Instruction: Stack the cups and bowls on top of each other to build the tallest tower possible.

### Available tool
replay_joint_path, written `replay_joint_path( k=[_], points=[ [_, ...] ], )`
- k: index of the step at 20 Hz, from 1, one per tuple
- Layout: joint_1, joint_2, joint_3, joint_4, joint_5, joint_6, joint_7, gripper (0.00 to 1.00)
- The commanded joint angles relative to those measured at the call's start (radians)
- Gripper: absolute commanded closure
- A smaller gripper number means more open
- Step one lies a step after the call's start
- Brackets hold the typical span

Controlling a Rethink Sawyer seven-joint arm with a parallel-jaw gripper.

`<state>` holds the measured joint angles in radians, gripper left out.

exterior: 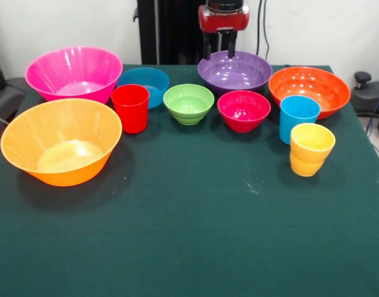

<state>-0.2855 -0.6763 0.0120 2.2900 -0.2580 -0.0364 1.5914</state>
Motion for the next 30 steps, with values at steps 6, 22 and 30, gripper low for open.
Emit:
replay_joint_path(
  k=[6,22,30],
  points=[
    [-0.017,-0.093,0.121,-0.082,0.028,0.141,0.101,0.0],
    [-0.006,-0.043,0.133,-0.186,0.037,0.188,0.105,0.0],
    [-0.006,0.001,0.142,-0.258,0.036,0.227,0.088,0.0]
  ],
)
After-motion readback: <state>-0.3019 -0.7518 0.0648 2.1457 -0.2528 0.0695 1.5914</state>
